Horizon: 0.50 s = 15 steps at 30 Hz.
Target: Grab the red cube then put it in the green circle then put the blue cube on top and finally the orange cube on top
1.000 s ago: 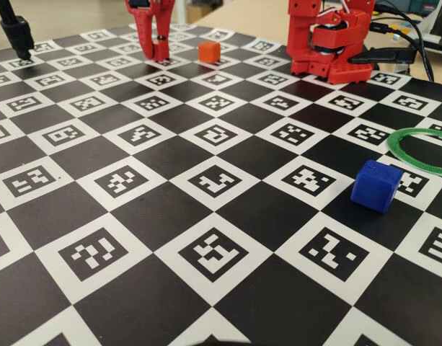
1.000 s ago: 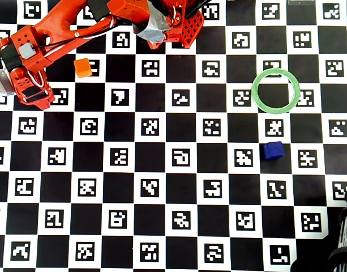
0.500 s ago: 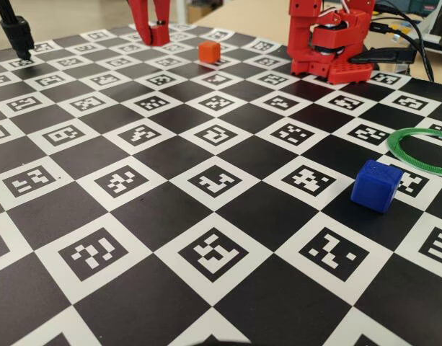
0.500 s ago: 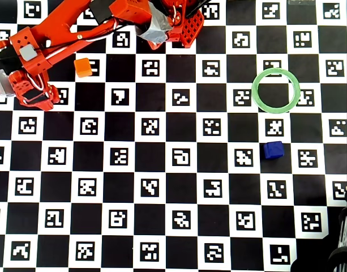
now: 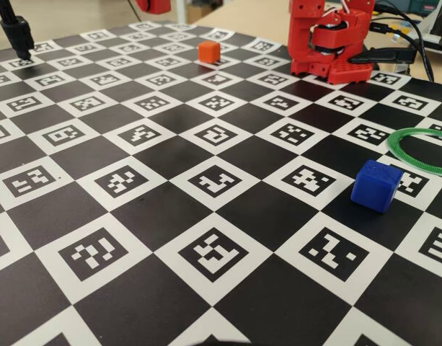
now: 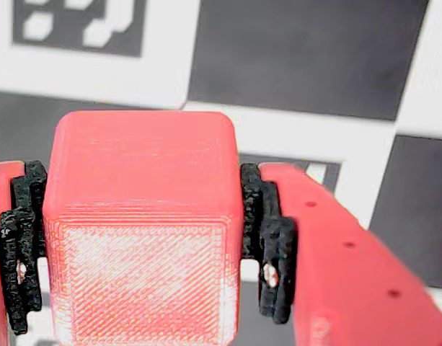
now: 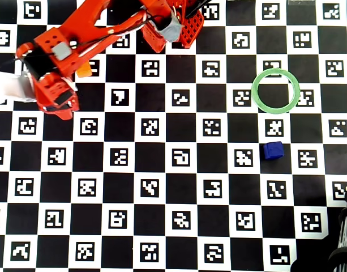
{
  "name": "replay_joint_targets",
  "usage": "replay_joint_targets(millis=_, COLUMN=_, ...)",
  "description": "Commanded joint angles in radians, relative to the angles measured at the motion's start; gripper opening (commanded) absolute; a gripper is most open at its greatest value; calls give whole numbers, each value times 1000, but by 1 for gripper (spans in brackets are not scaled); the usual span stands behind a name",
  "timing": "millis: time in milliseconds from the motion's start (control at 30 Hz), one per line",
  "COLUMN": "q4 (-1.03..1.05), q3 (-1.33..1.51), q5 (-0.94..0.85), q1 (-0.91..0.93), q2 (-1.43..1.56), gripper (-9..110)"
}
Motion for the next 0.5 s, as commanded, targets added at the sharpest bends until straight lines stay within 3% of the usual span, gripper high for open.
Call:
replay_joint_targets(millis=0, q4=35, q3=20, q5=100, q1=-72, q2=204, gripper=0)
replay_joint_targets(millis=467, q4=109, q3=262, q5=509, q1=-485, q2=526, gripper=0)
